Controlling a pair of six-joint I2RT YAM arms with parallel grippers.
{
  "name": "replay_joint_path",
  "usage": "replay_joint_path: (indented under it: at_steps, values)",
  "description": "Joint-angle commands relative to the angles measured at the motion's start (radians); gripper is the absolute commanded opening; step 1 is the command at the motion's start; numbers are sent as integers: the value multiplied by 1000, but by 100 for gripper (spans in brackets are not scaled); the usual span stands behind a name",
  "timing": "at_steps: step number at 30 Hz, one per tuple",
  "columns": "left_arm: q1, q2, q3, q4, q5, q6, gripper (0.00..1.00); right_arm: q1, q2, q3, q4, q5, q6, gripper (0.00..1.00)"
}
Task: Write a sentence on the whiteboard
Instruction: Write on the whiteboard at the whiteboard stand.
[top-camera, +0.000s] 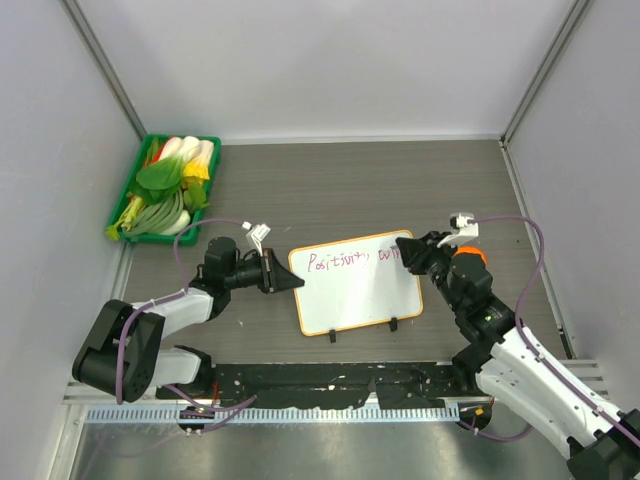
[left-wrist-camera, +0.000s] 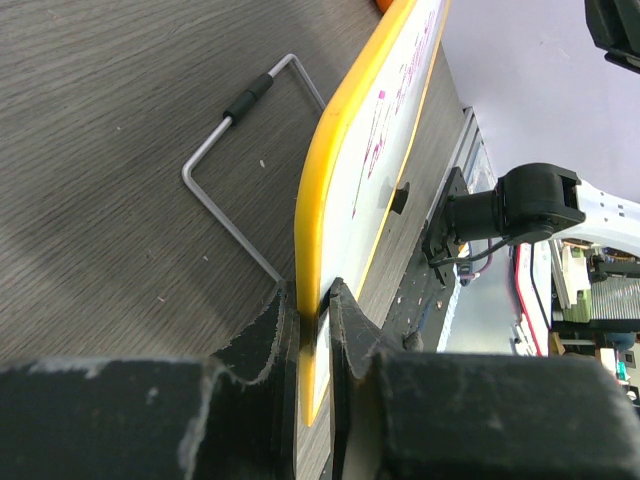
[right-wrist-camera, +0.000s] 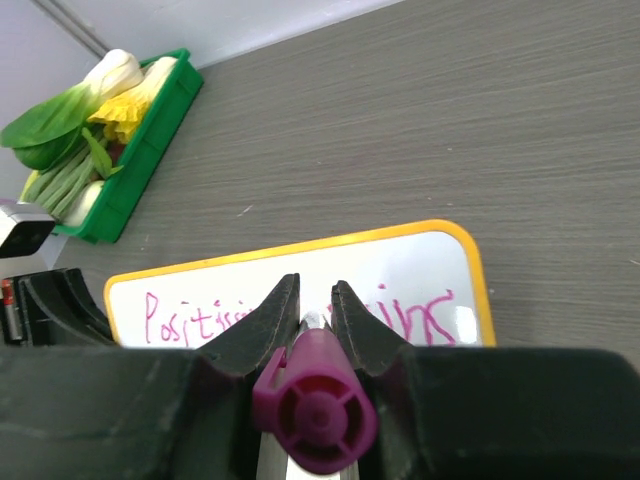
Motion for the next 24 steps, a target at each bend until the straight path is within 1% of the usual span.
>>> replay_joint_path:
  at_steps: [1,5,10,12,19,24]
  values:
    - [0,23,-1,-63,-97,70,0,47,37,66,118,-21,6,1]
    - [0,22,1,-63,-99,69,0,147,77,75,140,47,-12,1]
    - [0,23,1,-65,-99,69,0,357,132,98,161,226,-69,1]
    - [0,19,1,-65,-101,69,0,415,160,101,179,258,-83,1]
    - [-2,17,-1,-66,-99,69,0,570,267,72,271,338,-81,1]
    - [0,19,1,-68,-97,70,0,633,315,74,307,395,-98,1]
